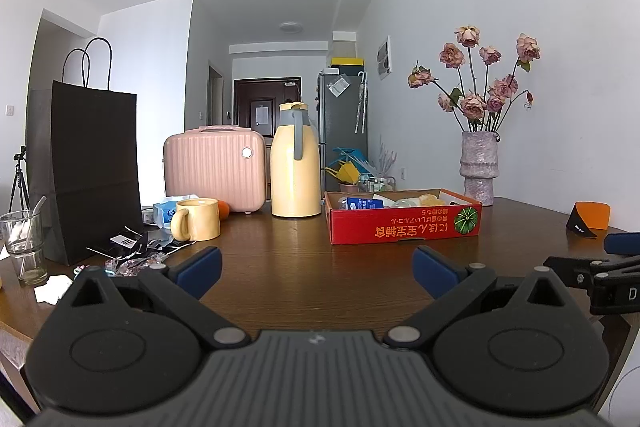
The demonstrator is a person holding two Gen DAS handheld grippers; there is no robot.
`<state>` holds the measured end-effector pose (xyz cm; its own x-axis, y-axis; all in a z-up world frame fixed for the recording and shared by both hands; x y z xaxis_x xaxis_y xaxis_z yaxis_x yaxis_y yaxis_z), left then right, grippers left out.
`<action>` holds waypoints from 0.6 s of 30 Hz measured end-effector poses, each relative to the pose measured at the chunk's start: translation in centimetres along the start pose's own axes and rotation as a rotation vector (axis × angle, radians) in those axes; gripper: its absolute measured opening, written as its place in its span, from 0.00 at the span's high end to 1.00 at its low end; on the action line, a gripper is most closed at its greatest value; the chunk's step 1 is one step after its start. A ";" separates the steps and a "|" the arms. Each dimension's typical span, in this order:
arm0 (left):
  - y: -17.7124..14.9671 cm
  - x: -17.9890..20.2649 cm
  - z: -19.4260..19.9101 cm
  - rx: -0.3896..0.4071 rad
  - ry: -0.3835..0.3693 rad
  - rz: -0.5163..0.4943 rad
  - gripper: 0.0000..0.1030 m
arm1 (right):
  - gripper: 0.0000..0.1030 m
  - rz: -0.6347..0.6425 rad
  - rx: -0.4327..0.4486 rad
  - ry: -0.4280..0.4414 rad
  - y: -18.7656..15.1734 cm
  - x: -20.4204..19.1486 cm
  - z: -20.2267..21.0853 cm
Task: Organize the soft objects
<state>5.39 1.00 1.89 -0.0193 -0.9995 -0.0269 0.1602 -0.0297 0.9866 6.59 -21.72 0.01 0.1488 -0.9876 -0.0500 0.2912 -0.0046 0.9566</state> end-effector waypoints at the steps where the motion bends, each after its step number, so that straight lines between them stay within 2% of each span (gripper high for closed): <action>1: 0.0 0.0 0.0 0.000 0.000 -0.001 0.00 | 0.00 0.001 0.000 0.000 0.0 0.0 0.0; 18: 0.0 -0.4 0.1 0.006 -0.022 0.005 0.00 | 0.00 -0.012 -0.006 0.001 0.0 0.1 0.0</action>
<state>5.32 1.36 1.94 -0.0400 -0.9990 -0.0185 0.1548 -0.0245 0.9876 6.57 -21.86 -0.02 0.1464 -0.9873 -0.0617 0.2984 -0.0154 0.9543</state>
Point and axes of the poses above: each gripper's, at about its wrist camera, not at the fingertips, and z roughly against the way its jaws point, x to its right, y to its top, the point moved 3 cm from there along -z, roughly the way its jaws point, and after that the axes turned 2 degrees about -x, right-handed, at the moved point
